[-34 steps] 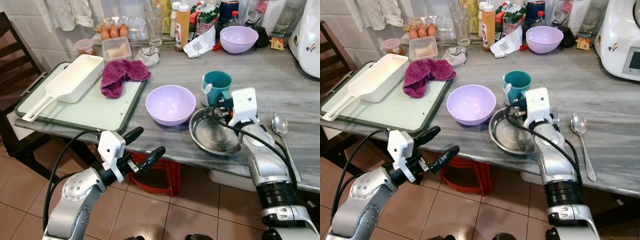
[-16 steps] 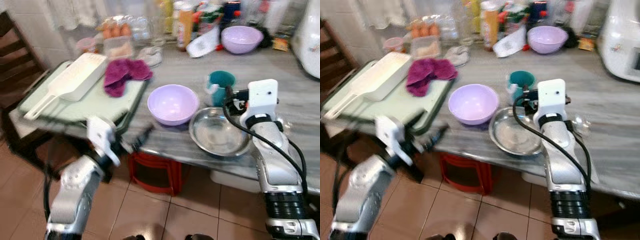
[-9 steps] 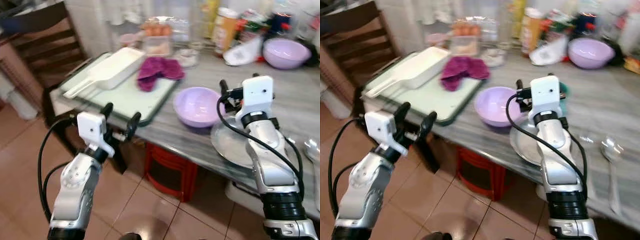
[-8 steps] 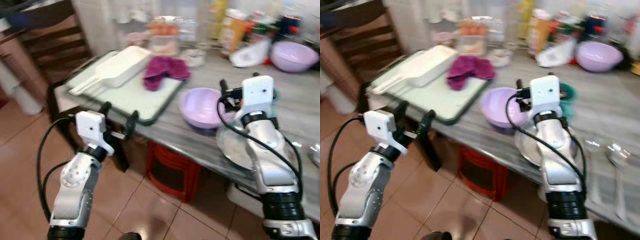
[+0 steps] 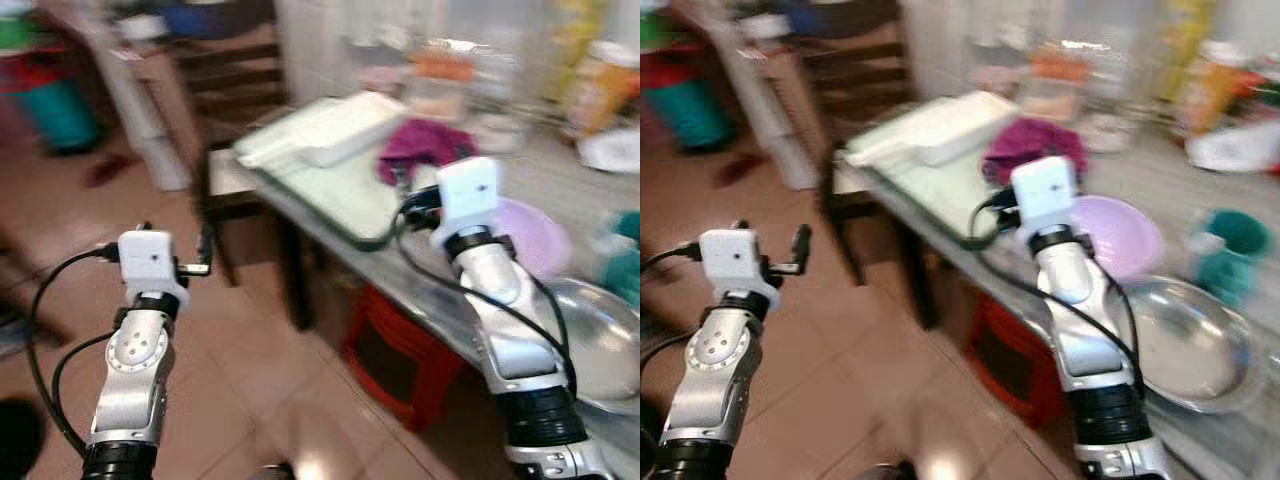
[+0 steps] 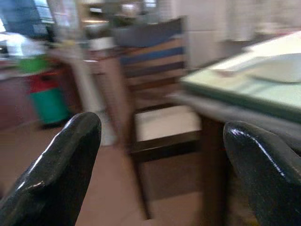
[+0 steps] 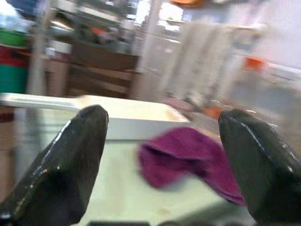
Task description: Setting the table
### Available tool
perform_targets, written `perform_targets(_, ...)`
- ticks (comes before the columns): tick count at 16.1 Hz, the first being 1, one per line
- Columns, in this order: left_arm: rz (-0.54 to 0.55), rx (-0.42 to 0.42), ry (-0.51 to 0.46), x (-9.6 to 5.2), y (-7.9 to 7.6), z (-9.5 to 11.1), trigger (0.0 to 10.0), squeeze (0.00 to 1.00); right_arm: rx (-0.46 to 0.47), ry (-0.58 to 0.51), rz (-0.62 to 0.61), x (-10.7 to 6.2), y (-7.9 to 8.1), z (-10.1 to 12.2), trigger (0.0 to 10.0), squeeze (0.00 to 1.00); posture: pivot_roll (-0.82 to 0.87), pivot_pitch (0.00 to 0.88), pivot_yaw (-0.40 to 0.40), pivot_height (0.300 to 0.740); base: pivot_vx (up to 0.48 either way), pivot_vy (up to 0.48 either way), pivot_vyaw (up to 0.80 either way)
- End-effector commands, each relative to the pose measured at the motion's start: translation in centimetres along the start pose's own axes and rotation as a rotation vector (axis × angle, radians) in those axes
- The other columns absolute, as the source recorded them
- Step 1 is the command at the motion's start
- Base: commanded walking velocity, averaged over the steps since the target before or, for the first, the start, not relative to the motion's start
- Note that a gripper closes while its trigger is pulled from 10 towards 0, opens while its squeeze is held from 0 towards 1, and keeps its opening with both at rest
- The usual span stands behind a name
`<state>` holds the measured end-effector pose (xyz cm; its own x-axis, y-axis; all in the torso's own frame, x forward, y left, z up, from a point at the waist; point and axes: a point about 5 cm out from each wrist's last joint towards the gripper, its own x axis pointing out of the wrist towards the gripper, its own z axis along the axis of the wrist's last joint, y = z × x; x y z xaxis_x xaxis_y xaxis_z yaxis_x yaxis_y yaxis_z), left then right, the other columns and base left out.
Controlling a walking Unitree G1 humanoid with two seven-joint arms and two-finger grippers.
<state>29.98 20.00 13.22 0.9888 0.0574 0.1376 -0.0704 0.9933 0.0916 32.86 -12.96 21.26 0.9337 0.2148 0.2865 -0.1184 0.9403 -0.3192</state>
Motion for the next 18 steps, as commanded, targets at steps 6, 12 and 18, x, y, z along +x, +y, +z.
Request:
perform_targets(6, 0.095, 0.064, 0.134, -1.0, 1.3, -3.9, 10.0, 0.00, 0.031, -0.028, 0.082, -0.4, 2.0, 0.0, 10.0, 0.03, -0.15, 0.072, 0.065, 0.740, 0.000, 0.000, 0.80)
perform_targets(12, 0.188, 0.106, 0.257, -2.1, 2.9, -7.4, 10.0, 0.00, 0.087, 0.018, 0.104, -0.9, 3.1, -1.6, 10.0, 0.03, -0.14, 0.069, 0.058, 0.740, 0.000, 0.000, 0.80)
perform_targets(18, 0.204, 0.102, 0.364, -3.9, 3.3, -10.1, 10.0, 0.00, 0.168, 0.149, 0.084, -1.7, 3.4, -5.3, 10.0, 0.03, -0.10, 0.071, 0.038, 0.740, 0.000, 0.000, 0.80)
